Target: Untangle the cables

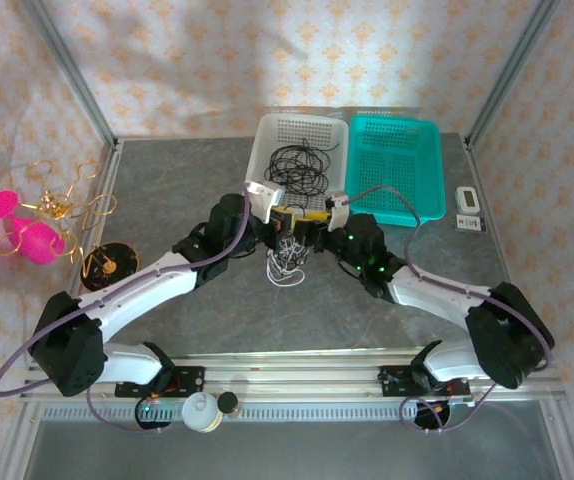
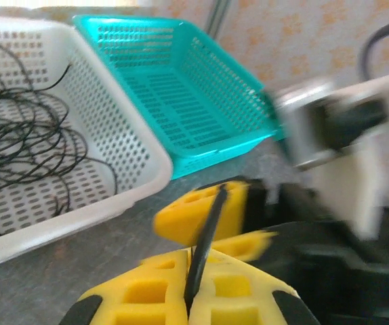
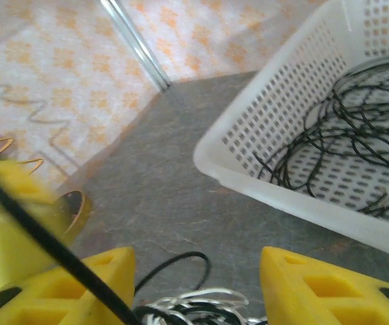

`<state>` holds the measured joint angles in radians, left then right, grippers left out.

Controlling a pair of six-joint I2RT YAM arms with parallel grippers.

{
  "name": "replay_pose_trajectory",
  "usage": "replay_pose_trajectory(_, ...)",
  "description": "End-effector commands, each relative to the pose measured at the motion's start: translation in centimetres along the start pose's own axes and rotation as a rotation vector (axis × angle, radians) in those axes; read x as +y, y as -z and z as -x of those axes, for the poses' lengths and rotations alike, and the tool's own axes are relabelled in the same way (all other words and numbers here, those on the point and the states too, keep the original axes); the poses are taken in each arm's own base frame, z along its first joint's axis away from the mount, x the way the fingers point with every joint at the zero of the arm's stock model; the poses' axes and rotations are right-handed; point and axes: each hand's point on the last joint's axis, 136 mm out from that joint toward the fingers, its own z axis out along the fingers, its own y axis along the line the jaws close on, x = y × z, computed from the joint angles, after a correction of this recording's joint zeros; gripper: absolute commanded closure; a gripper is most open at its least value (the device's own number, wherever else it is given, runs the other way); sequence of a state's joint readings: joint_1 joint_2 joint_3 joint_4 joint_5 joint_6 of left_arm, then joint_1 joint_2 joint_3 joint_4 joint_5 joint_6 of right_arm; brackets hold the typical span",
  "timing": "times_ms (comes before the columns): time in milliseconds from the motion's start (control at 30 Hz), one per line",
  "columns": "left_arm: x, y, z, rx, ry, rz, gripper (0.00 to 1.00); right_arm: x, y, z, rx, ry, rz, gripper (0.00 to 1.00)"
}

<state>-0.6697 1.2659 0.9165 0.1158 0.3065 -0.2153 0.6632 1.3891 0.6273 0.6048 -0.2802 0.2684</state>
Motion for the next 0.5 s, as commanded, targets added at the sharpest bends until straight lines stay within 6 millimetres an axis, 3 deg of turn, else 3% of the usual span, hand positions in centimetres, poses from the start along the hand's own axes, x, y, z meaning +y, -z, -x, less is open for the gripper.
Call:
replay_pose_trajectory(0, -3.2, 3.0, 5.9, -0.154, 0.005, -0.095, 1.00, -2.1, 0.0, -1.3, -0.017, -0.029, -0.084, 0.49)
replay_pose_trajectory(200, -4.9, 4.6, 8.5, -0.199, 0.007, -0.150, 1.00, -4.9, 0.1, -3.9, 0.032, -0.046, -0.191, 0.49)
replay_pose_trajectory(467, -6.3, 6.8, 12.4, -0.289, -0.016, -0.174, 1.00, -6.4, -0.2, -5.9, 0.091, -0.038, -0.251, 0.46)
